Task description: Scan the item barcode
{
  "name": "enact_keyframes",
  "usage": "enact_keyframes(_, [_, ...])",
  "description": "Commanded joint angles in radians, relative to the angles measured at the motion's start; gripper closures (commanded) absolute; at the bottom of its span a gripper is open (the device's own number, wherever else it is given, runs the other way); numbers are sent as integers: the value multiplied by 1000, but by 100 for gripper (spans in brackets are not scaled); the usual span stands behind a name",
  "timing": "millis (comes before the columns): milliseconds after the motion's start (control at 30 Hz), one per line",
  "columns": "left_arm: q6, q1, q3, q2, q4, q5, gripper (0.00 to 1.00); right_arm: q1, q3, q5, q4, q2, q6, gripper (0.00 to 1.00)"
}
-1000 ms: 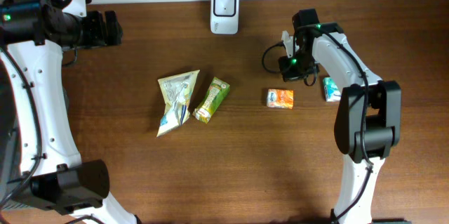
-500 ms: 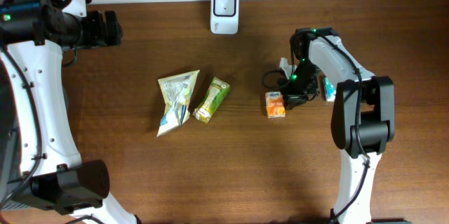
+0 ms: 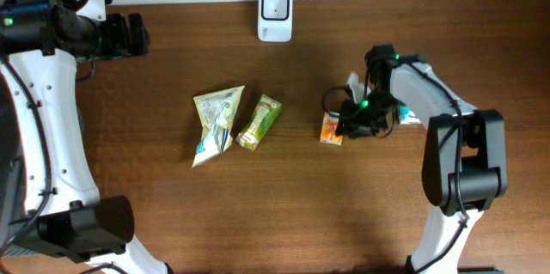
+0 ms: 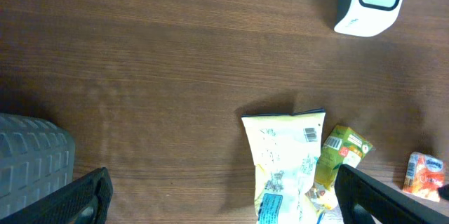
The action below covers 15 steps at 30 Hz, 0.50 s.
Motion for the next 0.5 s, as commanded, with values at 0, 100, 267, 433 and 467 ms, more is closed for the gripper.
enact_keyframes(0, [5, 4, -2, 3, 2, -1, 1, -3, -31, -23, 27, -3, 40, 63])
enact_keyframes(100, [5, 5, -2, 3, 2, -1, 1, -3, -32, -24, 49, -3, 62, 65])
enact_keyframes(267, [5, 5, -2, 3, 2, -1, 1, -3, -52, -23, 124, -3, 127, 73])
enact_keyframes(433, [5, 5, -2, 3, 2, -1, 1, -3, -143, -23, 224, -3, 172, 80])
enact_keyframes(467, [5, 5, -2, 3, 2, -1, 1, -5, -147, -24, 225, -3, 174, 88])
